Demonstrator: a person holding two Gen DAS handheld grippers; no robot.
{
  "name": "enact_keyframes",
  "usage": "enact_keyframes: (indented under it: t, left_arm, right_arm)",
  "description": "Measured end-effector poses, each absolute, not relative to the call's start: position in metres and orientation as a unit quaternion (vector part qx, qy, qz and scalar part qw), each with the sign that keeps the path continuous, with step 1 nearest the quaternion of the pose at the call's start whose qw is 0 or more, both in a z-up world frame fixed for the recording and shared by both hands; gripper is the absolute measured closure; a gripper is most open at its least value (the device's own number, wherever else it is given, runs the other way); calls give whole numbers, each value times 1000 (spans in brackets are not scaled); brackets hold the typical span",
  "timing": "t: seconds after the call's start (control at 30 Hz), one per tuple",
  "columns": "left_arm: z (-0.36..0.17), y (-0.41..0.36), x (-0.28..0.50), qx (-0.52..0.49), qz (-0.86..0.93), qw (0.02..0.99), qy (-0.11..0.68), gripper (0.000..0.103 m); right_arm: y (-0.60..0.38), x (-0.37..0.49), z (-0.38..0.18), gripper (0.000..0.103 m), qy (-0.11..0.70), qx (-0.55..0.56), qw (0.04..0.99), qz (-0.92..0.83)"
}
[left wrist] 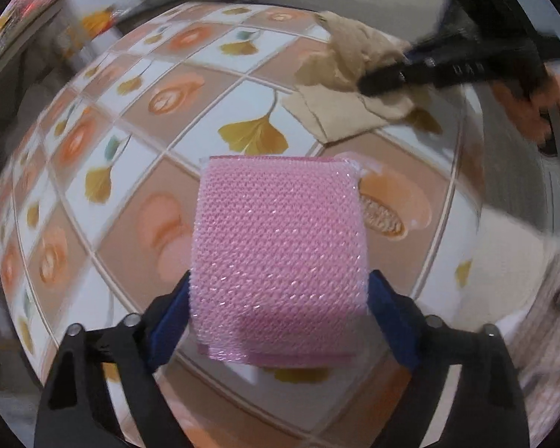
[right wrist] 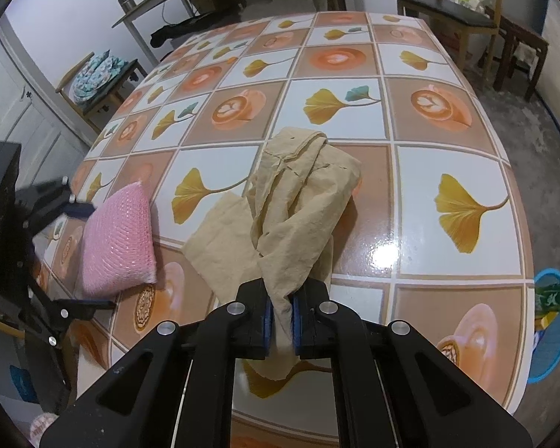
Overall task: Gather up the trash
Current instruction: 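Hold the pink sponge up with the left tool while the right tool lifts the beige cloth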
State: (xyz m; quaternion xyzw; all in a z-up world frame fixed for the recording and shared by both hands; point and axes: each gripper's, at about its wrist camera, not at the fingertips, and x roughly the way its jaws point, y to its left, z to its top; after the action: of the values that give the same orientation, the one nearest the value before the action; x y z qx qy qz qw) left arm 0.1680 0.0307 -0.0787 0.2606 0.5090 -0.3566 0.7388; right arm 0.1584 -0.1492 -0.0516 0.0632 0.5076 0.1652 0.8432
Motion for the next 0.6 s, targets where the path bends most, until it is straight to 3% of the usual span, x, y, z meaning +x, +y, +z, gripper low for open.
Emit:
enact_keyframes:
  t: [0.17,0.23,0.4,0.6]
  left_arm:
    - [-75,43,168,127,-280,782,541,21]
    - [-73,50,166,77,-261,795,542,21]
    - [-73,53,161,35,-229,813,534,21]
    - [-71,55,156,28,-191,830,523,21]
  right_arm:
    - [-153,157,-52,96,511,78,840,164]
    - [-158,159,-52,91,518,102,831,174]
    - [-159,161,-50,53,527,139,812,210]
    - [-133,151,-44,46,516,52,832,199]
